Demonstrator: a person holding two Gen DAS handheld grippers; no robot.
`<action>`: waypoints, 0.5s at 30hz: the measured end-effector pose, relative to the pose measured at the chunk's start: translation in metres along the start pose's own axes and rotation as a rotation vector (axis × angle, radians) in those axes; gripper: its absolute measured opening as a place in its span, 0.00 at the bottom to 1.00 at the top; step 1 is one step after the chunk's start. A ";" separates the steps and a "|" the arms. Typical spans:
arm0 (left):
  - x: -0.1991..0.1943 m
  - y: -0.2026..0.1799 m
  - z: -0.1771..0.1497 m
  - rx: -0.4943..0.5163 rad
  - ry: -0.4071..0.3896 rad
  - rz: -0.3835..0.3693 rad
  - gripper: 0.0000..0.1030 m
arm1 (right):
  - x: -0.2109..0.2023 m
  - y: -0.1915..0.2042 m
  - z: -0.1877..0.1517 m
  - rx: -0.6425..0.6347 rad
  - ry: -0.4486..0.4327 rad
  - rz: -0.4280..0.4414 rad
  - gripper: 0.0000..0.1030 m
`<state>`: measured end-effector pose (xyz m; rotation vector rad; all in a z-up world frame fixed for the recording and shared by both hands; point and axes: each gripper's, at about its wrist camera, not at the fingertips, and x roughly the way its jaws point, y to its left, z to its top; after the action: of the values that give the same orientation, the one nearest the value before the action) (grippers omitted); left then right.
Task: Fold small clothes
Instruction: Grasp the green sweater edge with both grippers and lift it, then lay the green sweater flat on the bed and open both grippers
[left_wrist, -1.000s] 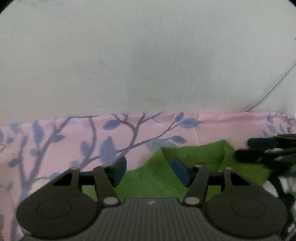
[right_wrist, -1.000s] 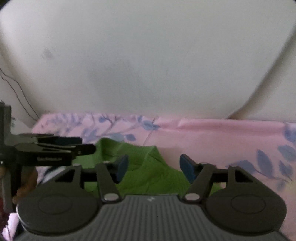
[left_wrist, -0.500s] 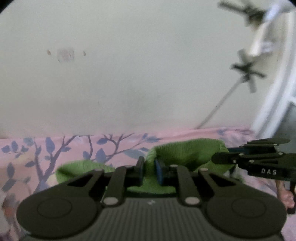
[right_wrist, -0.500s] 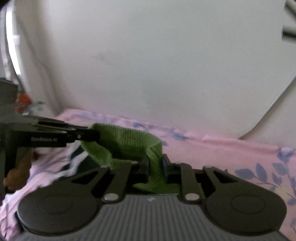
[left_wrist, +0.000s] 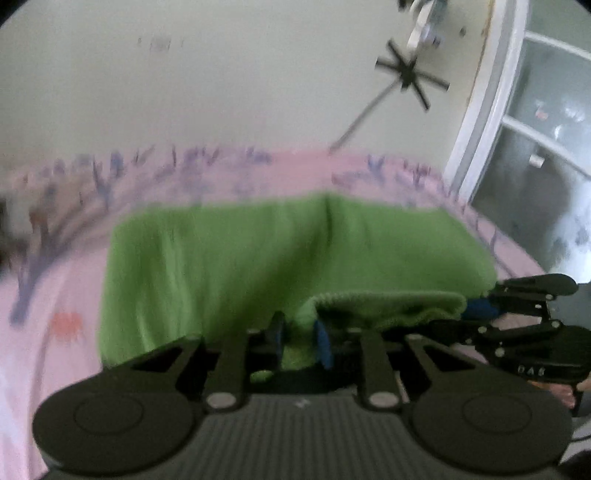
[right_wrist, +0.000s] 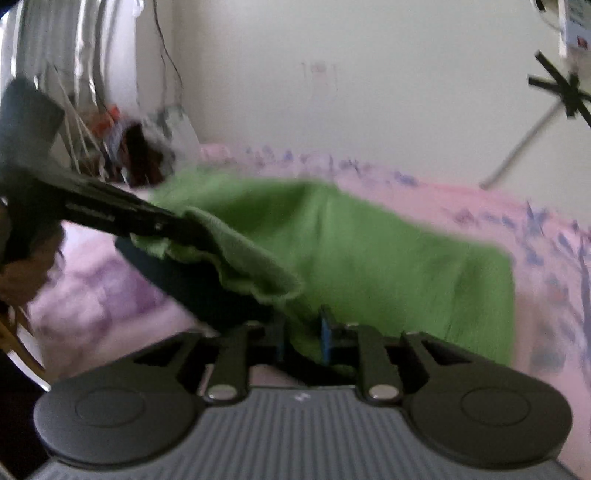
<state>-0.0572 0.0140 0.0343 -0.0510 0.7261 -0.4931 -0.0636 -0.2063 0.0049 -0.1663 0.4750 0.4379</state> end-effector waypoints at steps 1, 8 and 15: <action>-0.003 0.002 -0.004 -0.002 0.000 -0.007 0.23 | -0.007 0.000 -0.002 0.015 -0.015 0.011 0.34; -0.063 0.021 0.007 -0.013 -0.162 0.002 0.28 | -0.051 -0.028 0.017 0.181 -0.184 0.050 0.44; -0.003 0.038 0.056 -0.088 -0.153 0.011 0.22 | 0.020 -0.022 0.068 0.316 -0.213 0.101 0.37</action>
<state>-0.0072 0.0425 0.0700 -0.1650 0.5979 -0.4416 -0.0102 -0.2014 0.0565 0.2086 0.3387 0.4679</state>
